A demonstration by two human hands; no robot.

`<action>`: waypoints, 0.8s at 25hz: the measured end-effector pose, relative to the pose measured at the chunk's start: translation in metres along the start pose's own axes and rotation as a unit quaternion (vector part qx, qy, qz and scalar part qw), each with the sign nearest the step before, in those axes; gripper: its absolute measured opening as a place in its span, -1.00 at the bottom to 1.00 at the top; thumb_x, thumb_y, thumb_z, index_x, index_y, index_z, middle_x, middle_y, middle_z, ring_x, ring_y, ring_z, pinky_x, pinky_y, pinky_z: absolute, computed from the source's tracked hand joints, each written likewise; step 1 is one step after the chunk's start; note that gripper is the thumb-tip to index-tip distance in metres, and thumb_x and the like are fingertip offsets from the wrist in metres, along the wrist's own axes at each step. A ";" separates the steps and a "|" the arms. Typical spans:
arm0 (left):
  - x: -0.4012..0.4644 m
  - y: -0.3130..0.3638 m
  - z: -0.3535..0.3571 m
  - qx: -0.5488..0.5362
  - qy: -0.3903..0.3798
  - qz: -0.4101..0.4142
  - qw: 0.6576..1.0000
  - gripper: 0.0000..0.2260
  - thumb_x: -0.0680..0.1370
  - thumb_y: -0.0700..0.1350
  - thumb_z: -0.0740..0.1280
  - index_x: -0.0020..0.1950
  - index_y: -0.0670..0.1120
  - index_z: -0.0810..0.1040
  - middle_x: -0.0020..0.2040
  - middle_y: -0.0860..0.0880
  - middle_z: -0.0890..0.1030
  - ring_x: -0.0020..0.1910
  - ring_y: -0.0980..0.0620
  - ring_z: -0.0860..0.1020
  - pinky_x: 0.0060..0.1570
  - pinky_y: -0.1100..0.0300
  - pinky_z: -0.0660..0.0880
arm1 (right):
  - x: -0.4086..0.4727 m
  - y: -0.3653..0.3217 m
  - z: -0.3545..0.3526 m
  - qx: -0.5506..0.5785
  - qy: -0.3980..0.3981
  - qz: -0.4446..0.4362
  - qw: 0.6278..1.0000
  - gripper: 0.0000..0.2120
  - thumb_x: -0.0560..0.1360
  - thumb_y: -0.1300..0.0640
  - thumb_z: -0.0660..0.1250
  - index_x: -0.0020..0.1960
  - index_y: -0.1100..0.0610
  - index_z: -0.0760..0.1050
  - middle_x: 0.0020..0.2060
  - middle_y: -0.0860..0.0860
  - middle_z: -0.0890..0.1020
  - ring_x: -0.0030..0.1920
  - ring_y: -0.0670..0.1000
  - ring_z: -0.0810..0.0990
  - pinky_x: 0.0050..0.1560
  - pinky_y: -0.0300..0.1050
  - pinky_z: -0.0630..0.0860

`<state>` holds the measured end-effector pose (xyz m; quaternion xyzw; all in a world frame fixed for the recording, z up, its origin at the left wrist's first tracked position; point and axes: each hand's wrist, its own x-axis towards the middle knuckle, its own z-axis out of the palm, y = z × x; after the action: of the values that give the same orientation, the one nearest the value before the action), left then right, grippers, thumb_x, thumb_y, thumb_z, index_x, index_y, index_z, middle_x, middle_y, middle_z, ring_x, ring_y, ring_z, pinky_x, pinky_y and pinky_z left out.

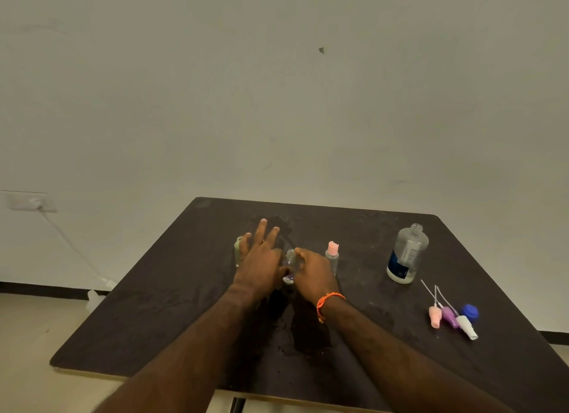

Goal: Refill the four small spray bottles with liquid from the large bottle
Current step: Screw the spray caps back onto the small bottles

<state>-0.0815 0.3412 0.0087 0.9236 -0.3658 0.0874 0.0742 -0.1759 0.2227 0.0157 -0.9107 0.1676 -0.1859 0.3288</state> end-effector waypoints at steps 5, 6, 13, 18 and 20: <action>-0.041 0.020 0.003 -0.099 0.040 0.055 0.993 -0.69 0.57 0.23 0.41 0.17 0.07 0.70 0.63 0.06 0.33 0.70 -0.02 -0.03 0.56 -0.15 0.05 | -0.039 0.013 -0.024 -0.004 0.027 -0.009 1.000 -0.74 0.46 0.18 0.40 0.13 0.14 0.67 0.01 0.02 0.72 0.05 0.01 0.67 0.11 -0.18 0.54; -0.048 0.027 0.005 -0.122 0.052 0.060 0.989 -0.70 0.55 0.23 0.43 0.14 0.08 0.69 0.57 0.08 0.43 0.67 0.00 0.07 0.53 -0.12 0.08 | -0.048 0.017 -0.030 0.001 0.030 -0.003 1.000 -0.77 0.47 0.19 0.36 0.10 0.15 0.67 -0.02 0.03 0.73 0.01 0.02 0.68 0.11 -0.11 0.57; -0.076 0.086 0.024 -0.325 0.077 0.004 0.942 -0.72 0.40 0.13 0.61 0.00 0.15 0.61 -0.05 0.22 0.67 0.07 0.20 0.59 0.26 0.03 0.33 | -0.094 0.045 -0.069 0.000 0.043 0.048 0.998 -0.73 0.46 0.16 0.33 0.12 0.06 0.67 0.01 -0.03 0.72 0.01 -0.05 0.67 0.11 -0.02 0.61; -0.075 0.101 0.029 -0.327 0.045 0.020 0.944 -0.57 0.37 0.33 0.48 0.22 0.31 0.66 0.08 0.36 0.69 0.20 0.20 0.58 0.30 -0.12 0.42 | -0.108 0.061 -0.081 0.028 0.023 0.048 0.998 -0.71 0.50 0.10 0.37 0.21 0.05 0.62 0.05 -0.07 0.69 0.01 -0.13 0.65 0.15 -0.05 0.60; -0.074 0.102 0.030 -0.332 0.036 0.018 0.942 -0.62 0.39 0.31 0.50 0.18 0.30 0.68 0.06 0.33 0.70 0.17 0.22 0.59 0.30 -0.12 0.45 | -0.111 0.068 -0.090 -0.004 0.048 0.052 0.997 -0.70 0.50 0.05 0.39 0.22 0.06 0.61 0.04 -0.07 0.69 0.02 -0.12 0.64 0.15 -0.10 0.58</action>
<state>-0.2015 0.3102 -0.0294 0.8361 -0.3877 -0.0046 0.3880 -0.3260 0.1722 0.0093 -0.8921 0.2311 -0.2110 0.3258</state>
